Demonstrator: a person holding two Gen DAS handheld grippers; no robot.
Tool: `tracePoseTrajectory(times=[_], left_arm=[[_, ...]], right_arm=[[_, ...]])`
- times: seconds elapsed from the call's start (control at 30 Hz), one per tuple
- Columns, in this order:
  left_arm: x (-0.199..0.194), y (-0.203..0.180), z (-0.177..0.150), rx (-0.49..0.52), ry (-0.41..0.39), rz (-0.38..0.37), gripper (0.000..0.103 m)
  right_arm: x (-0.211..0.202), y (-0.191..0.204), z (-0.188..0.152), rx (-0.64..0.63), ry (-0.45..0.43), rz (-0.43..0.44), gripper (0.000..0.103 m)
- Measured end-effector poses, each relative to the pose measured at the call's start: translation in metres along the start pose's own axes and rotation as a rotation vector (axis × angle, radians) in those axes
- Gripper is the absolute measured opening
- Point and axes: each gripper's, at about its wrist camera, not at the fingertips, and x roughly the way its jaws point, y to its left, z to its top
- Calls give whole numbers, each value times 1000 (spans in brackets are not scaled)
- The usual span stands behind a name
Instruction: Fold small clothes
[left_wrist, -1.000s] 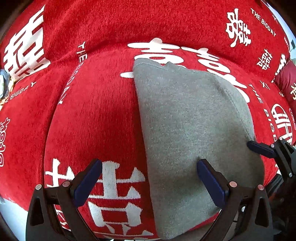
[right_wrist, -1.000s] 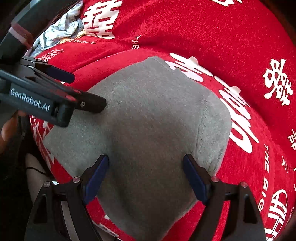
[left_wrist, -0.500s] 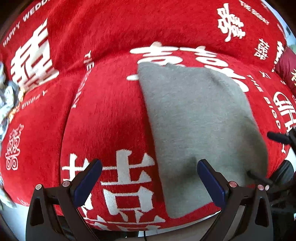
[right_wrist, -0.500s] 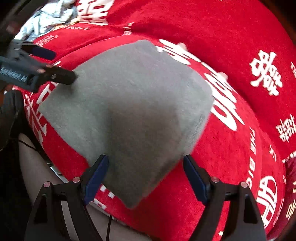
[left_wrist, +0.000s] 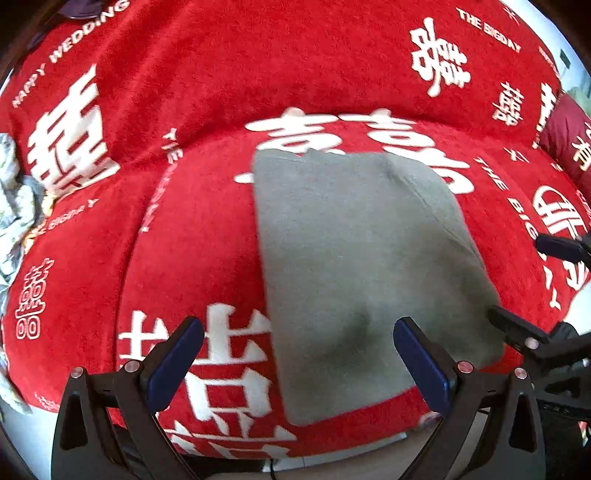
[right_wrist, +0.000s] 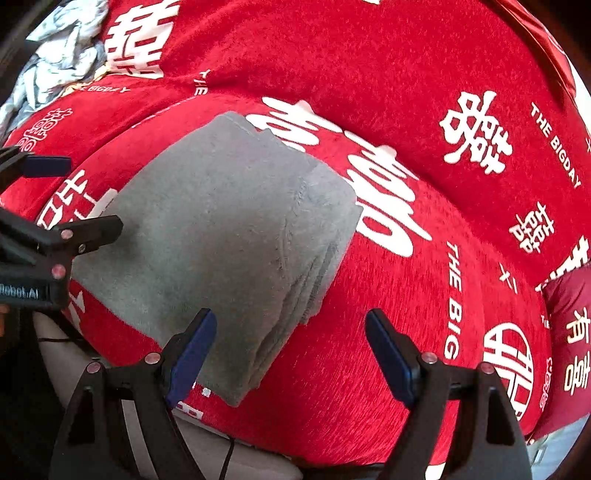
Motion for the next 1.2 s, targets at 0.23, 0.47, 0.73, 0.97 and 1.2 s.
tracePoseTrajectory(times=[0.23,0.47,0.73,0.97,1.2], left_arm=[[6,-10,-1,9,53,51,103],[11,-8,-3,-2,71,75,103],[16,-9,-5,4,98,70,103],[19,-7,-10,-1,136,78,103],[17,-7,-13,-16,137,90,103]], right_arm=[[7,-1,0,35,15,16,85],[13,1,-1,38,25,29,85],[13,-3,-1,55,19,27,85],[14,-5,0,60,20,25,85],[12,-2,0,54,19,20,85]])
